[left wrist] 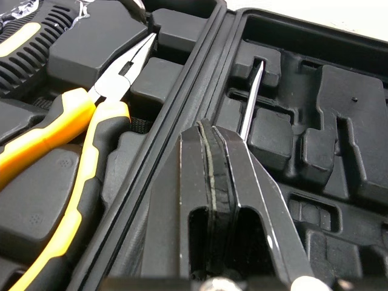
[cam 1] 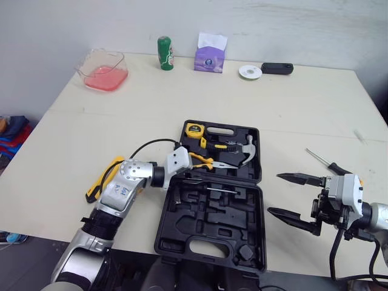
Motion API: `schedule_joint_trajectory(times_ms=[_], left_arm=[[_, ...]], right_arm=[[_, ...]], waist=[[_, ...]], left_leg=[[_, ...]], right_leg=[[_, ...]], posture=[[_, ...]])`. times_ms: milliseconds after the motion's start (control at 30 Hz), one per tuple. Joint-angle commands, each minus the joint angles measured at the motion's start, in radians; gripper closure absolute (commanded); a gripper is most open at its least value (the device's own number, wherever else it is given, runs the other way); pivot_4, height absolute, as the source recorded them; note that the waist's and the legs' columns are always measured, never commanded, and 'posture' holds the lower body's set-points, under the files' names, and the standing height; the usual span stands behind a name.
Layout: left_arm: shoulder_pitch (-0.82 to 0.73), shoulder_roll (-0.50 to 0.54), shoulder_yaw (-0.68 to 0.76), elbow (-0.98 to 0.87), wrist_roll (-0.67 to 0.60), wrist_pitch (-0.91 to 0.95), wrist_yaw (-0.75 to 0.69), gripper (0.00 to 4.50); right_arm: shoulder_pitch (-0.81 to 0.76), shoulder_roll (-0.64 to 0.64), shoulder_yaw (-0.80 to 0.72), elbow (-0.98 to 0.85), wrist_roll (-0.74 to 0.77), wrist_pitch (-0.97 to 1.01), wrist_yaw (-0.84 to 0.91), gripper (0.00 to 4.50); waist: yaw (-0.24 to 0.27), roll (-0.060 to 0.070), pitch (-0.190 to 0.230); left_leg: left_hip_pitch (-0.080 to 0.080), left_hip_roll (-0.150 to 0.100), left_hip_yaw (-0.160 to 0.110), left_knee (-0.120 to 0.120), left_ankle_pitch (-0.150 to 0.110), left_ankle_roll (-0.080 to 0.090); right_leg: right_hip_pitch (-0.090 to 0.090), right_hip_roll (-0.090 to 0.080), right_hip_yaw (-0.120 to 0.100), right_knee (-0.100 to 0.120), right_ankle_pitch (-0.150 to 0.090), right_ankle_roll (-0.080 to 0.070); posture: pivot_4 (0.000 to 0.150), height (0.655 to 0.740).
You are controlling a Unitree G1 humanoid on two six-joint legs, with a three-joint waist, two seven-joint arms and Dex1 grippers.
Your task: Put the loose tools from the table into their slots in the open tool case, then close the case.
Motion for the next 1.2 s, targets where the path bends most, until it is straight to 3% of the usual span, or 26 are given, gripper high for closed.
schedule_joint_trajectory(times_ms=[33, 400, 767, 933, 1033, 1200], left_arm=[[0.004, 0.003, -0.015, -0.001, 0.004, -0.020, -0.014, 4.48], [-0.002, 0.006, -0.022, 0.023, 0.019, -0.077, -0.023, 4.48], [0.034, 0.058, -0.127, 0.064, 0.136, -0.221, -0.054, 4.48], [0.040, 0.073, -0.186, 0.095, 0.188, -0.242, -0.069, 4.48], [0.040, 0.069, -0.206, 0.110, 0.214, -0.249, -0.059, 4.48], [0.021, 0.012, -0.230, 0.181, 0.242, -0.041, 0.015, 4.48]], right_arm=[[0.001, 0.003, -0.021, -0.031, 0.015, 0.001, -0.008, 0.00], [-0.006, 0.002, -0.015, -0.031, 0.015, 0.001, -0.016, 0.00], [-0.030, 0.006, 0.005, -0.021, 0.007, 0.005, -0.022, 0.00], [-0.032, 0.009, 0.011, -0.014, 0.002, 0.003, -0.022, 0.00], [-0.033, 0.009, 0.014, -0.010, -0.001, -0.001, -0.021, 0.00], [-0.036, 0.013, 0.017, -0.003, -0.002, -0.005, -0.018, 0.00]], waist=[[0.001, 0.000, 0.000], [0.000, 0.000, 0.000], [0.001, 0.003, -0.002], [0.001, 0.005, -0.003], [0.001, 0.006, -0.005], [0.006, 0.013, -0.015]], left_leg=[[0.000, 0.000, 0.000, 0.000, 0.000, 0.000], [0.000, 0.000, 0.000, 0.000, 0.000, 0.000], [0.002, 0.000, 0.000, 0.000, -0.001, 0.000], [0.005, 0.000, -0.002, -0.001, -0.002, 0.000], [0.018, 0.000, -0.002, -0.007, -0.007, 0.004], [0.023, 0.000, -0.004, -0.011, -0.008, 0.006]], right_leg=[[0.000, 0.000, 0.000, 0.000, 0.000, 0.000], [0.000, -0.001, 0.000, 0.000, 0.000, 0.000], [0.003, -0.001, 0.000, -0.002, 0.000, 0.000], [0.009, -0.002, -0.002, -0.007, 0.000, 0.000], [0.023, -0.003, -0.003, -0.016, 0.001, 0.001], [0.032, -0.005, -0.007, -0.026, 0.003, 0.003]], posture=[[0.150, 0.7400], [0.150, 0.7400], [0.150, 0.7400], [0.150, 0.7400], [0.150, 0.7400], [0.150, 0.7400]])
